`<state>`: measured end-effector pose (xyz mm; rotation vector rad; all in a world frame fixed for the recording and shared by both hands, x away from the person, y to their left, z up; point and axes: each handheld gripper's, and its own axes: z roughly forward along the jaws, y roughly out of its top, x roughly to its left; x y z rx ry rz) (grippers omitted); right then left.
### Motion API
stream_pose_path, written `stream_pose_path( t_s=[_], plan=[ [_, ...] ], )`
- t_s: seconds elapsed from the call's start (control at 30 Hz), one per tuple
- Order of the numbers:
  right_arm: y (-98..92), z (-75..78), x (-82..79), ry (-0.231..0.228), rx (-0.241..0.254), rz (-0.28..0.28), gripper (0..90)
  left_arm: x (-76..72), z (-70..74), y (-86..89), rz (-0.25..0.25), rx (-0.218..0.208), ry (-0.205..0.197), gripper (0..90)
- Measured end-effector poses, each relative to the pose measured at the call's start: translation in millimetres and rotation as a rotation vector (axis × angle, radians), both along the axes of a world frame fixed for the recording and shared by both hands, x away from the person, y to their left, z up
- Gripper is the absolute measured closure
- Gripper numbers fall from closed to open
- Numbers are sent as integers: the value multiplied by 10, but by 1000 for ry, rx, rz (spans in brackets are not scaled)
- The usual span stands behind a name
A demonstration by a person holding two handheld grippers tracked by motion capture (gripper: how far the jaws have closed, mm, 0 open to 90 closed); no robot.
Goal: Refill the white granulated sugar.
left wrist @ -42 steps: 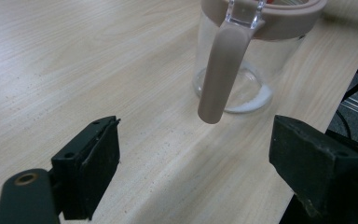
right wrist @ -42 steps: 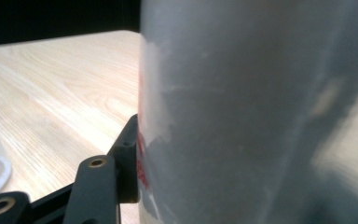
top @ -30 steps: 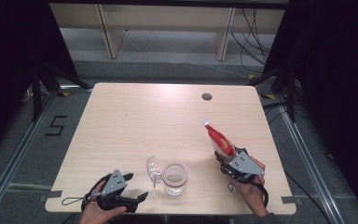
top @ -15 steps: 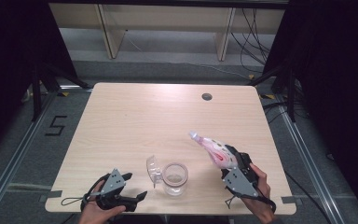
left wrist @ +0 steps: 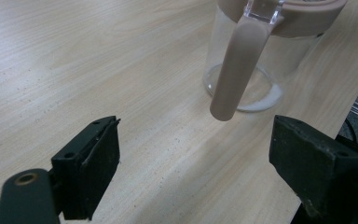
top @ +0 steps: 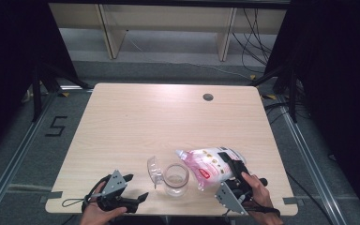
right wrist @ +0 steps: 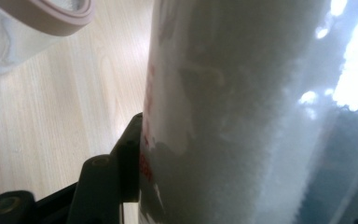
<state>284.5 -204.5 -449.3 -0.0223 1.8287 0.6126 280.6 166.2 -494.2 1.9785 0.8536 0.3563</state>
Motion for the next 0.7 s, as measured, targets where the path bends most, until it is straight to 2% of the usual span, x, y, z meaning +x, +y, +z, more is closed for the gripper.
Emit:
stream_pose_path(
  t_s=[0.03,0.07,0.13,0.2,0.23,0.27,0.33,0.4,0.43,0.47,0.5,0.53,0.57,0.67,0.7],
  plan=[
    [7,1,-10,-10,-20,1,473,6,0,12,-9,8,-2,160],
    [14,-1,-19,-1,-40,6,474,-1,3,9,2,5,0,160],
    [18,3,-49,-14,-77,11,474,-1,4,14,0,-2,0,160],
    [30,26,-67,-43,-134,26,475,-2,5,13,2,-5,-1,160],
    [32,4,-87,-28,-113,20,475,-2,6,13,2,-6,-1,160],
    [30,18,-84,-67,-157,30,475,-2,6,13,1,-5,-1,160],
    [47,36,-106,-84,-228,36,476,-2,9,16,2,-4,-2,160],
    [64,34,-113,-99,-272,46,476,1,12,23,-1,3,-6,160],
    [83,53,-112,-124,-325,58,477,2,13,26,-3,6,-8,160],
    [83,49,-116,-127,-329,55,477,-1,11,20,2,-3,-6,160],
    [87,35,-120,-123,-348,54,477,5,18,40,-3,27,-7,160],
    [89,3,-116,-113,-344,51,478,0,13,27,0,6,-5,160],
    [93,9,-118,-117,-364,49,479,1,12,24,-1,2,-7,160],
    [80,-17,-121,-91,-349,45,479,-2,11,22,2,0,-2,160],
    [85,-3,-116,-109,-374,51,479,-3,13,23,-1,-2,-4,159]
  ],
)
